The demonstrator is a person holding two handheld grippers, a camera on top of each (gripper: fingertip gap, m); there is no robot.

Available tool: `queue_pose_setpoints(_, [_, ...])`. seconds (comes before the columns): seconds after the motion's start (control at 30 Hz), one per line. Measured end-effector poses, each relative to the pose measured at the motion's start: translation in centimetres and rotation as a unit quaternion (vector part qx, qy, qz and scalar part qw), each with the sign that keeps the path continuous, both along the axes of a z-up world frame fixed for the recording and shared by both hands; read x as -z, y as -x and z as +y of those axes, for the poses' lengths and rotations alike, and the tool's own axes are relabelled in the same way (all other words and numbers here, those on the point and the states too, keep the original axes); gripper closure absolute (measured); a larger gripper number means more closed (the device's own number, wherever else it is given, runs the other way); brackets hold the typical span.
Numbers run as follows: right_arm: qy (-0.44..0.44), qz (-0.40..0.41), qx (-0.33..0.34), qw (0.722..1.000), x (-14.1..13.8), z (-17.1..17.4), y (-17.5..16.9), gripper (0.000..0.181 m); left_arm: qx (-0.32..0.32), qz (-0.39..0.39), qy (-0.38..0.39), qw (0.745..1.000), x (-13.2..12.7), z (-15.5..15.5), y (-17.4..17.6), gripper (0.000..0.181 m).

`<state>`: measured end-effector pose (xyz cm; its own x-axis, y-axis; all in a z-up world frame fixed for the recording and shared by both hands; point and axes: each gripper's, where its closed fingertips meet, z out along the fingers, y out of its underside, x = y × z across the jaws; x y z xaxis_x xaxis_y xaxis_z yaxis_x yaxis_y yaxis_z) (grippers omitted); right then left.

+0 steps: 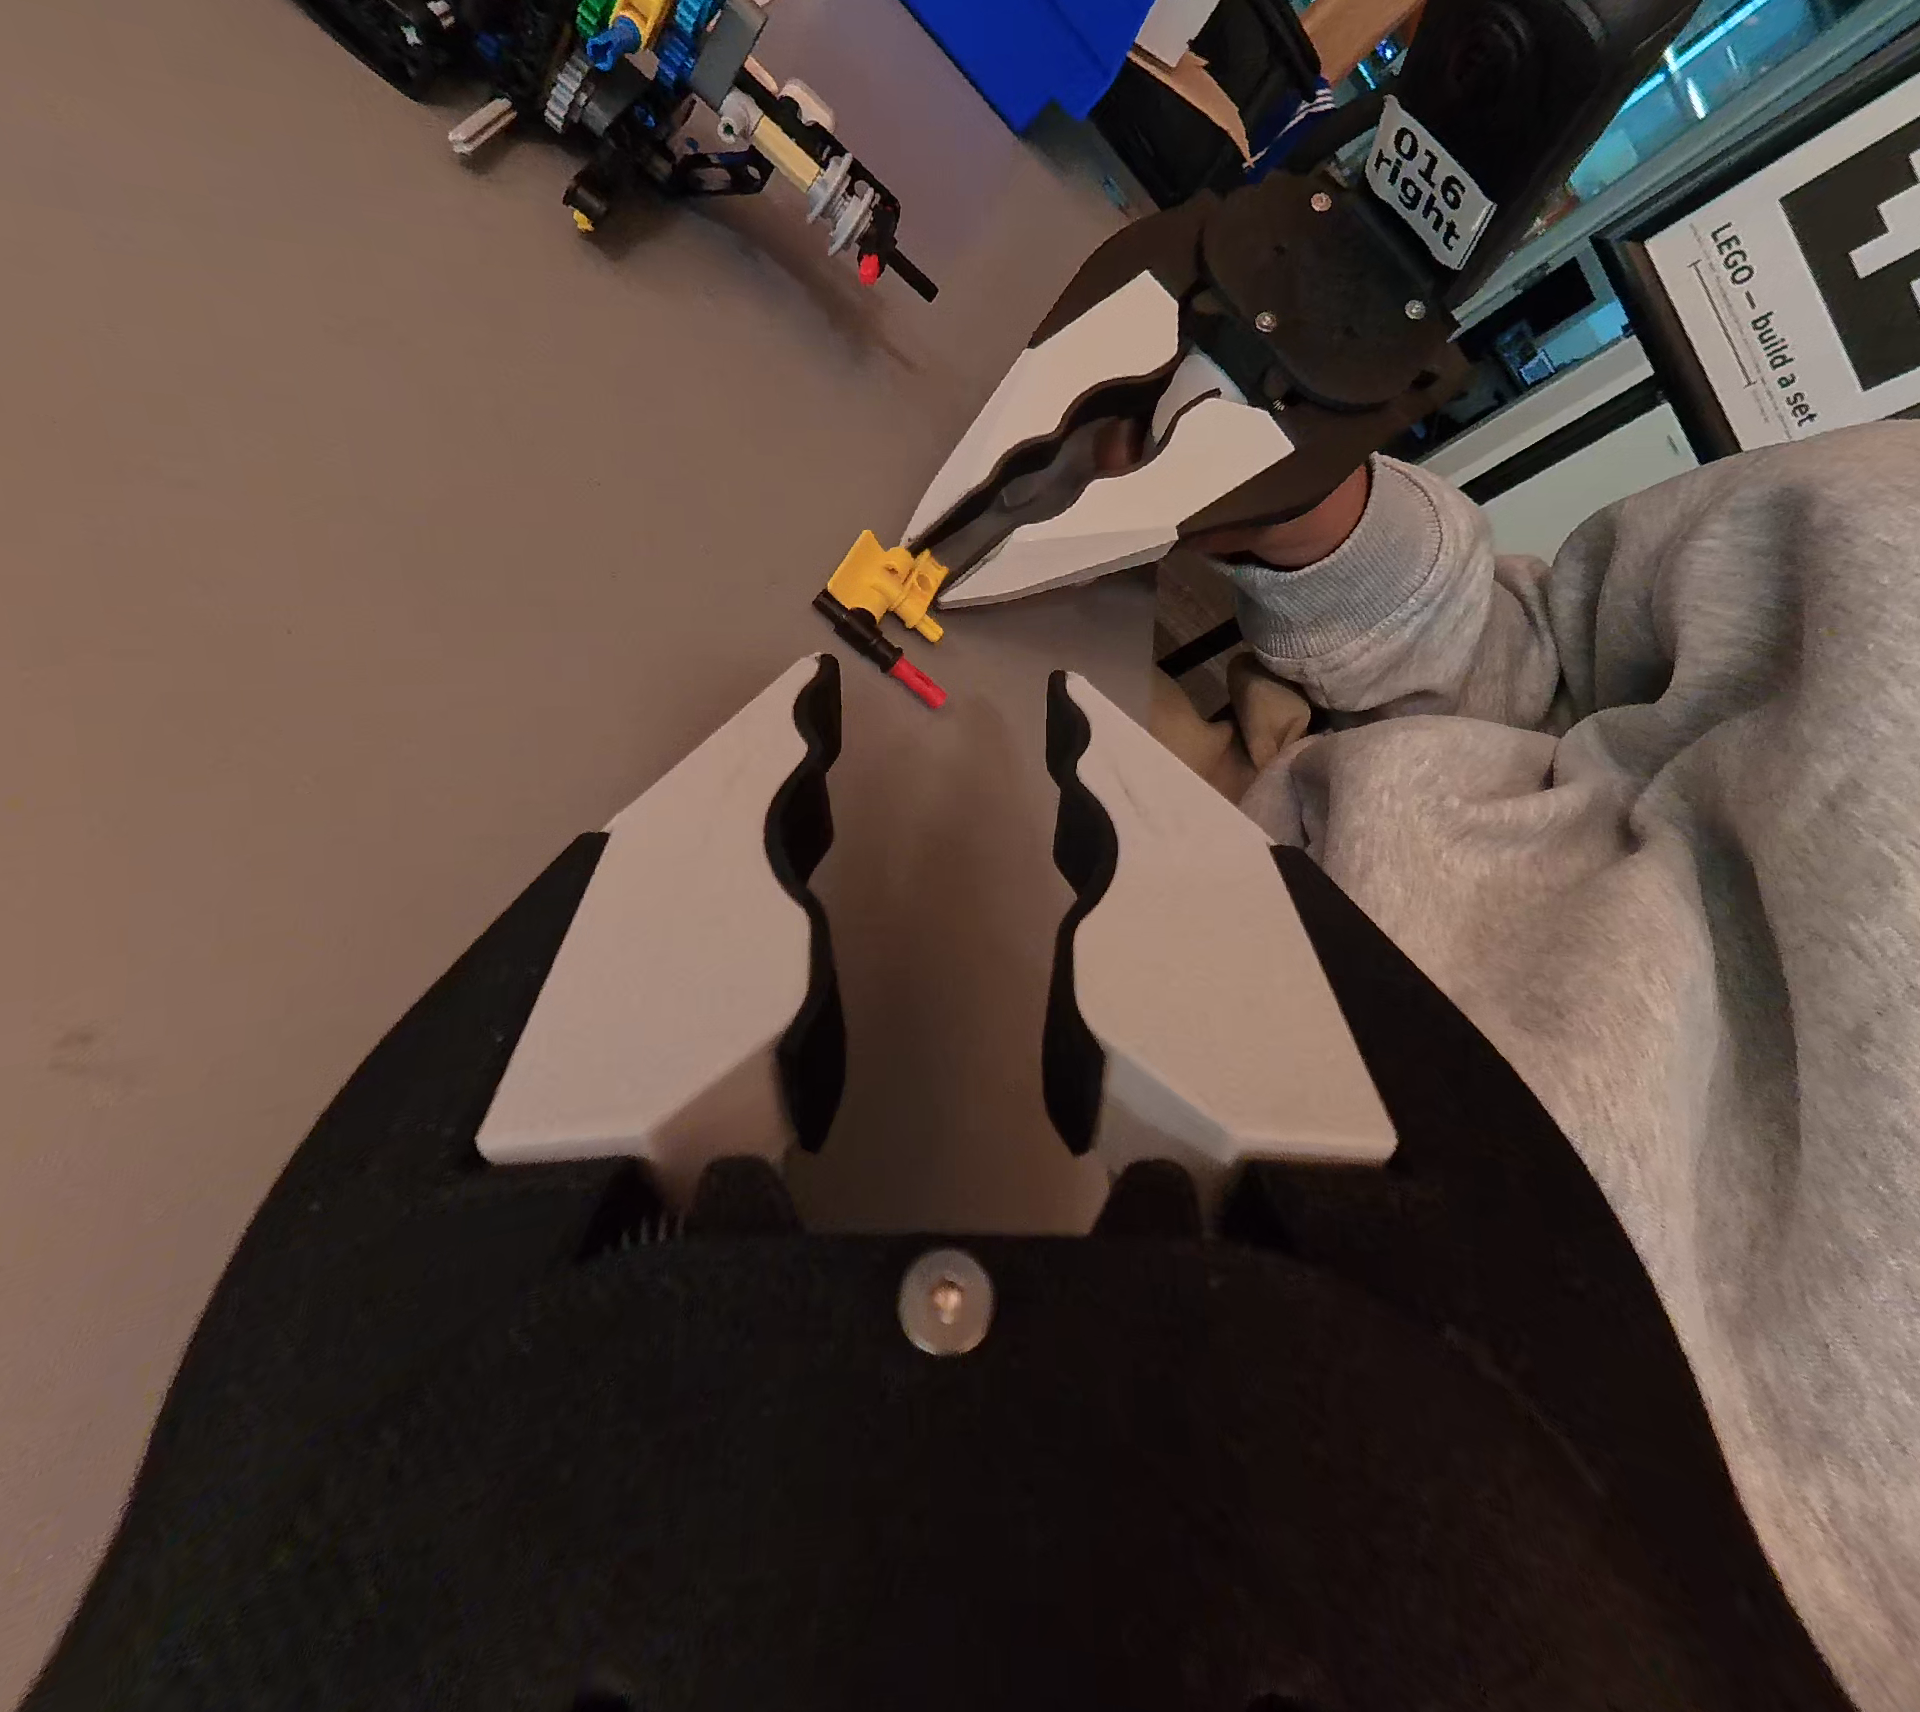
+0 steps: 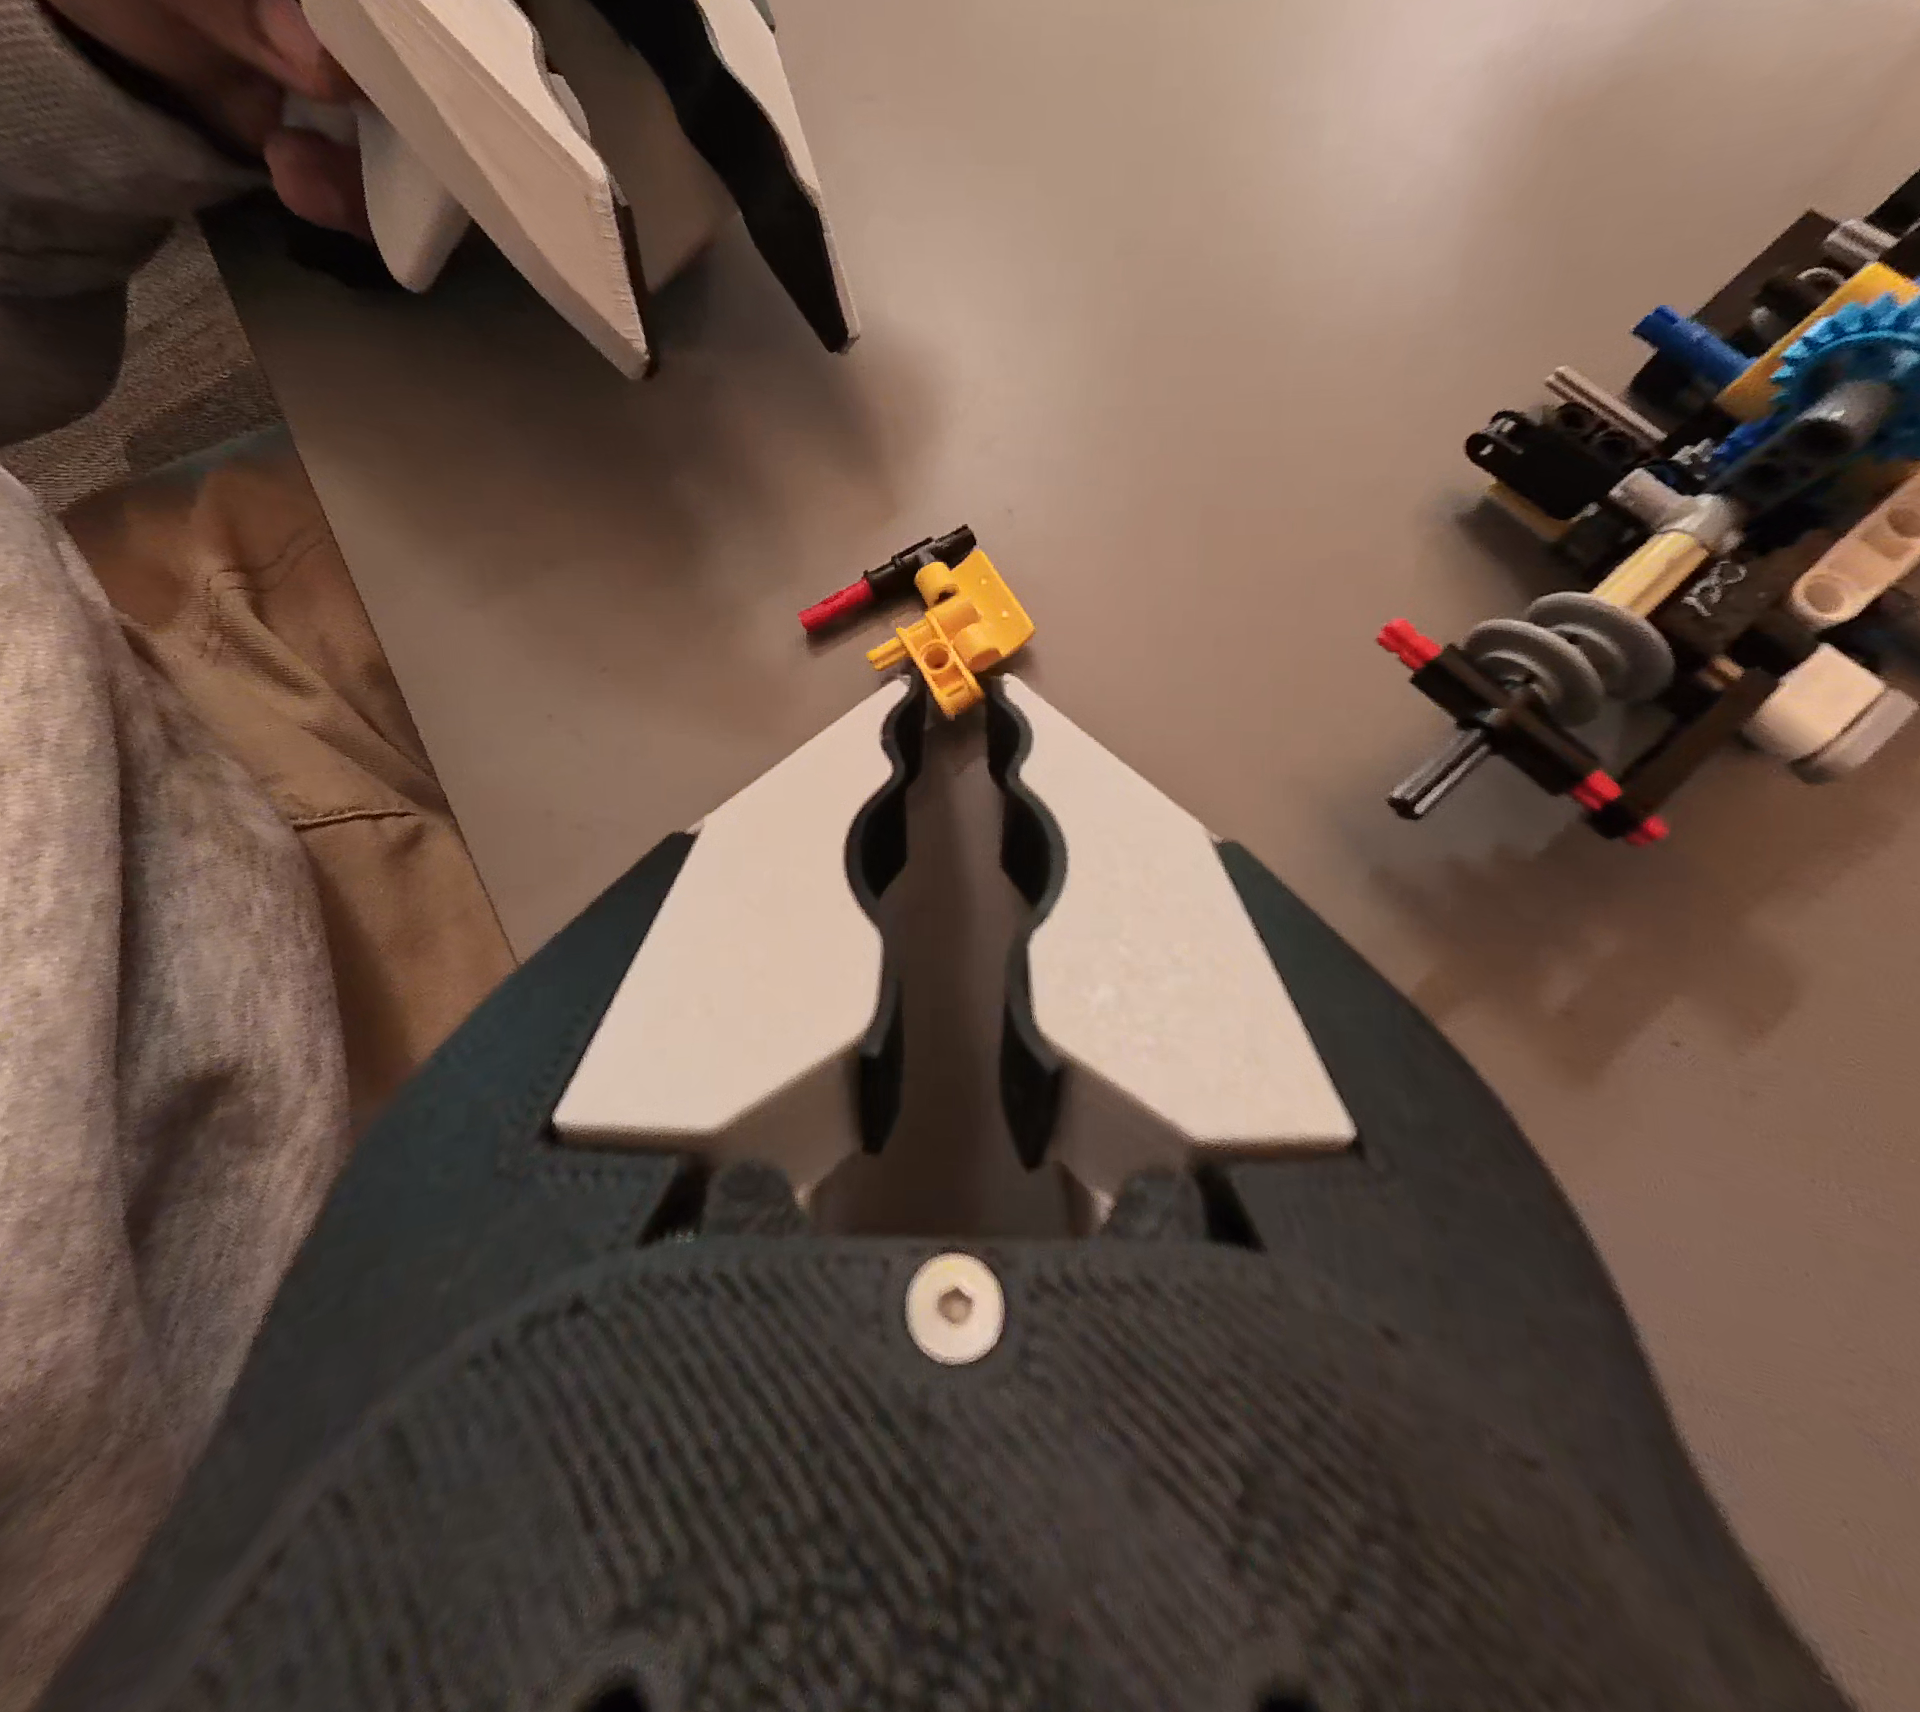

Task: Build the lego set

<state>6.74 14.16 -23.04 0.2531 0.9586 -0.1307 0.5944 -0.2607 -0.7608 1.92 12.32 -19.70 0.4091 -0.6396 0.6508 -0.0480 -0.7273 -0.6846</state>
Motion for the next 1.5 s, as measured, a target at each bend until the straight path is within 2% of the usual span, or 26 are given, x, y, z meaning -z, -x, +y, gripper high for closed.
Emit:
queue_pose_setpoints(0.03, [-0.001,-0.001,0.002,1.0,0.0,0.1,0.0,0.17,0.0,0.0,0.0,1.0,0.0,0.0,0.0,0.144])
queue_pose_setpoints(0.3, [-0.003,0.009,0.017,1.0,-0.3,0.7,-0.4,0.17,0.001,0.002,0.0,1.0,0.0,0.0,0.0,0.144])
queue_pose_setpoints(0.63, [-0.033,0.063,0.047,0.996,-2.3,2.0,-0.4,0.17,0.015,0.004,-0.005,1.0,0.0,-0.5,-0.9,0.144])
queue_pose_setpoints(0.83, [-0.043,0.091,0.052,0.994,-3.3,2.2,-0.4,0.17,0.002,0.003,-0.024,1.0,-0.5,-0.1,-0.4,0.144])
queue_pose_setpoints(0.93, [-0.045,0.097,0.054,0.993,-3.5,2.3,-0.5,0.169,-0.061,0.044,-0.057,0.995,-1.7,1.2,3.4,0.143])
queue_pose_setpoints(1.0, [-0.048,0.102,0.056,0.992,-3.8,2.4,-0.7,0.17,-0.126,0.109,-0.069,0.984,-2.8,1.5,8.7,0.142])
queue_pose_setpoints(1.03, [-0.049,0.105,0.057,0.992,-3.9,2.4,-0.7,0.17,-0.156,0.177,-0.076,0.969,-2.7,1.3,12.3,0.144])
queue_pose_setpoints(1.1, [-0.044,0.113,0.057,0.991,-4.0,2.5,-0.7,0.17,-0.204,0.353,-0.078,0.91,-1.7,-0.2,20.5,0.149])
queue_pose_setpoints(1.13, [-0.04,0.117,0.056,0.991,-4.1,2.5,-0.6,0.169,-0.218,0.42,-0.065,0.878,-1.3,-1.4,24.1,0.151])
queue_pose_setpoints(1.17, [-0.036,0.12,0.055,0.991,-4.1,2.4,-0.5,0.168,-0.232,0.457,-0.047,0.857,-1.1,-2.5,26.8,0.153])
queue_pose_setpoints(1.2, [-0.034,0.122,0.056,0.99,-4.1,2.5,-0.4,0.167,-0.244,0.463,-0.026,0.852,-0.9,-3.5,28.4,0.155])
queue_pose_setpoints(1.3, [-0.033,0.124,0.056,0.99,-4.2,2.5,-0.2,0.167,-0.24,0.443,0.011,0.864,0.0,-5.0,29.4,0.155])
queue_pose_setpoints(1.5, [-0.033,0.128,0.056,0.99,-4.3,2.5,-0.3,0.167,-0.234,0.494,0.043,0.836,2.9,-5.5,31.3,0.153])
